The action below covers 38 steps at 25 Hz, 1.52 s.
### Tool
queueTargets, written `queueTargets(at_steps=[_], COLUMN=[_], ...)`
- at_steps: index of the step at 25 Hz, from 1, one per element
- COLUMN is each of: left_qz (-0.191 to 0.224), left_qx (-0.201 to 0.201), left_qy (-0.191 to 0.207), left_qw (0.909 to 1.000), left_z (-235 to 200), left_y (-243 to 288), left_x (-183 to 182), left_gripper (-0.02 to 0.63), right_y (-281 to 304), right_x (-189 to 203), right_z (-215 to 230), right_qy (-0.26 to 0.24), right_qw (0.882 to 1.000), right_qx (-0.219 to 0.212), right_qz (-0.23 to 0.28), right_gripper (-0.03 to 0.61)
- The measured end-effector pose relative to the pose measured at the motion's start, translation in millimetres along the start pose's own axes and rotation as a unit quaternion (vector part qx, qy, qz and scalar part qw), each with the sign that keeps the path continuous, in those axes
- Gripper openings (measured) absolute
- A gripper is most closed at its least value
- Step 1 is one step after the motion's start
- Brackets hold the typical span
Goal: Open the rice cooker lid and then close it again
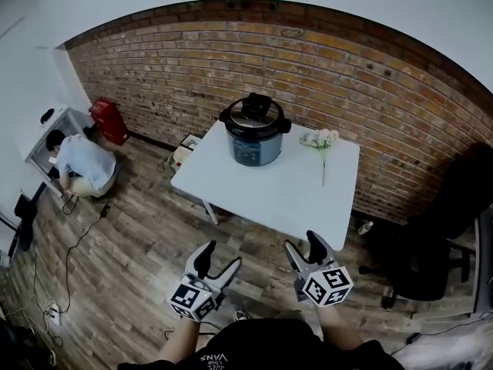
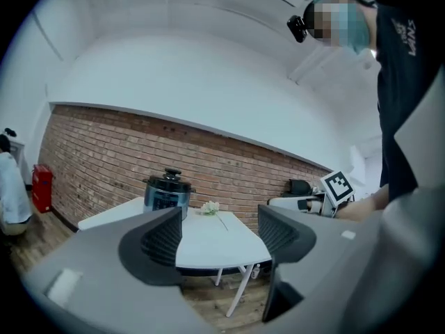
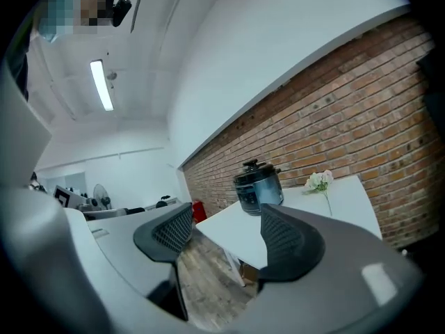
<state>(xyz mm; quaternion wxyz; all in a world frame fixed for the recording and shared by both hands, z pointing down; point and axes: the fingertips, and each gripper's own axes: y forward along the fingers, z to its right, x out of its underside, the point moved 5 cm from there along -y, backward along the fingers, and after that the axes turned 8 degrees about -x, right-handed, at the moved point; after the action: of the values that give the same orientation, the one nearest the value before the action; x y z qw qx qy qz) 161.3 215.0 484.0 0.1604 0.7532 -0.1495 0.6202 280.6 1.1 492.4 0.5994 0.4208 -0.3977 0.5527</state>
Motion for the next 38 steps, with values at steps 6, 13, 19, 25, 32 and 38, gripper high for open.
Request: queueTargets(at_steps=[6, 13, 19, 25, 32, 38], left_qz=[-0.015, -0.025, -0.012, -0.023, -0.033, -0.031], left_qx=[0.015, 0.021, 0.026, 0.024, 0.033, 0.05], left_qy=[-0.001, -0.004, 0.025, 0.024, 0.037, 0.057], left_qw=[0.9998, 0.9995, 0.9993, 0.9992, 0.9982, 0.9966], left_z=[-47.1, -75.4, -107.2, -135.7, -153.5, -166.7], left_y=[-9.8, 14.8, 59.1, 114.8, 188.0, 230.3], left_x=[2.4, 9.0, -5.5, -15.3, -25.7, -37.8], left_gripper=[0.319, 0.319, 0.319, 0.319, 0.318, 0.318], right_y=[25.5, 64.4, 120.4, 169.8, 209.9, 227.4], right_x=[12.4, 11.6, 0.4, -11.6, -26.5, -33.1], right_z=[-27.0, -15.0, 12.2, 45.8, 82.2, 101.0], right_qy=[0.017, 0.018, 0.031, 0.031, 0.038, 0.046], right_qw=[1.0, 0.999, 0.999, 0.999, 0.999, 0.998], right_qx=[0.013, 0.02, 0.004, -0.007, -0.02, -0.012], right_qz=[-0.003, -0.018, -0.013, -0.024, -0.034, -0.03], right_gripper=[0.301, 0.301, 0.299, 0.299, 0.299, 0.299])
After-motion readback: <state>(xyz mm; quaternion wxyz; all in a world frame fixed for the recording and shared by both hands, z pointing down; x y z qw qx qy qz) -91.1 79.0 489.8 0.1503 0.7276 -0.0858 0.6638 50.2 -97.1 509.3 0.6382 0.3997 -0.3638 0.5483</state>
